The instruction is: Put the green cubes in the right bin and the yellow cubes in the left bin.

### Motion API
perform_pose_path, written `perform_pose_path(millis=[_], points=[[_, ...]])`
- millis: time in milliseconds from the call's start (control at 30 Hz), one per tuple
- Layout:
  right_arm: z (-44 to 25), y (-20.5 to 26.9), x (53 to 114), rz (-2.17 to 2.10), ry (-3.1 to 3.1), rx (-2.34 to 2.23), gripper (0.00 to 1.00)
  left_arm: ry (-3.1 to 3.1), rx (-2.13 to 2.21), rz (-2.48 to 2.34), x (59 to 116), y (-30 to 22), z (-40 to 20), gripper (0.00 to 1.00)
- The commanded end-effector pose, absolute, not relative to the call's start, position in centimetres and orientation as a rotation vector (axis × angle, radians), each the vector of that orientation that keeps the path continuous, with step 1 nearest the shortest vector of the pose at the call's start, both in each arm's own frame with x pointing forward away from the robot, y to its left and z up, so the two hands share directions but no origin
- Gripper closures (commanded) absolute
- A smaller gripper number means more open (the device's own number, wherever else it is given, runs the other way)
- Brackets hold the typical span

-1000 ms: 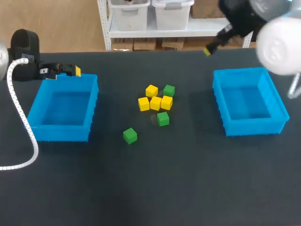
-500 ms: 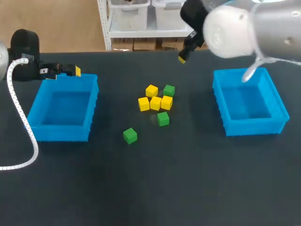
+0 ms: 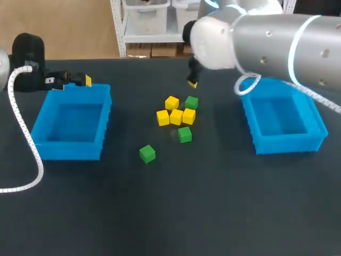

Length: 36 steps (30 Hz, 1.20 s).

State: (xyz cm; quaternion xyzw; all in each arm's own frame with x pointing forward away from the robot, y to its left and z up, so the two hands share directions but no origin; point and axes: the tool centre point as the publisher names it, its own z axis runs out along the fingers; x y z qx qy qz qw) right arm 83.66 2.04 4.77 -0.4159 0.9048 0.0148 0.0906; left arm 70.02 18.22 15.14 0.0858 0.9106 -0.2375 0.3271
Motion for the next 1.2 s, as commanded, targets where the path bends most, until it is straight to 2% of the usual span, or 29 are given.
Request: perform_pose_path(millis=[33,667,1200], points=[[4.4,2.5,83.0,0.025,2.707,-1.243,0.00,2.377,0.230,-0.633,70.0,18.4,15.0,0.00],[2.6,3.5,78.9,0.051,2.726,-1.286,0.00,2.377,0.230,-0.633,70.0,18.4,15.0,0.00],[0.4,4.4,79.8,0.041,2.771,-1.279,0.00,2.377,0.230,-0.633,70.0,18.4,15.0,0.00]])
